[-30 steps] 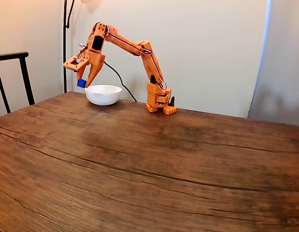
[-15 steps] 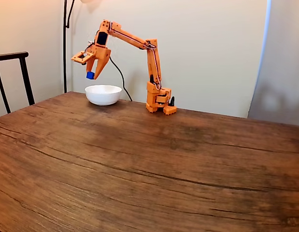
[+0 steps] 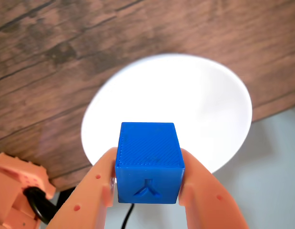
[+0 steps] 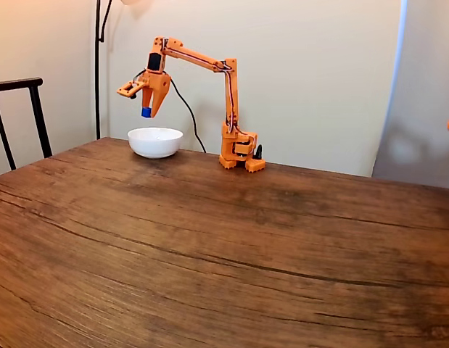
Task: Grasp the cube and drop it in the bowl
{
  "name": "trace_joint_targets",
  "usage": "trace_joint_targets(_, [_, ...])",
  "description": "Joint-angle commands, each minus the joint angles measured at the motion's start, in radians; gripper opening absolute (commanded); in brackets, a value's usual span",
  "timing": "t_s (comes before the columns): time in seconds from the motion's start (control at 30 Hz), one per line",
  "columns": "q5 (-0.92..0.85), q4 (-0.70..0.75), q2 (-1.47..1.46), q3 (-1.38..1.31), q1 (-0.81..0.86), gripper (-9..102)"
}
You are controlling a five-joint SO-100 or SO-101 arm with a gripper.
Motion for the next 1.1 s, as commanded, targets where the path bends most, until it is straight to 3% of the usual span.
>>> trace_joint_targets(0.0, [0.008,-0.009,0.041,-0.005,0.046,9])
trace_joint_targets(0.17, [0.009,-0.075,0.04,0.071,0.118,9])
trace_joint_targets(0.4, [0.003,-0.284,0.041,0.322,0.17,9])
trace_joint_targets(0.63, [-0.002,-0.408,0.04,0.371,0.19,11])
trace_joint_targets(0.9, [0.008,-0.408,0.04,0.371,0.215,35])
trace_joint_targets(1.07, [-0.006,-0.4,0.041,0.357,0.201,37])
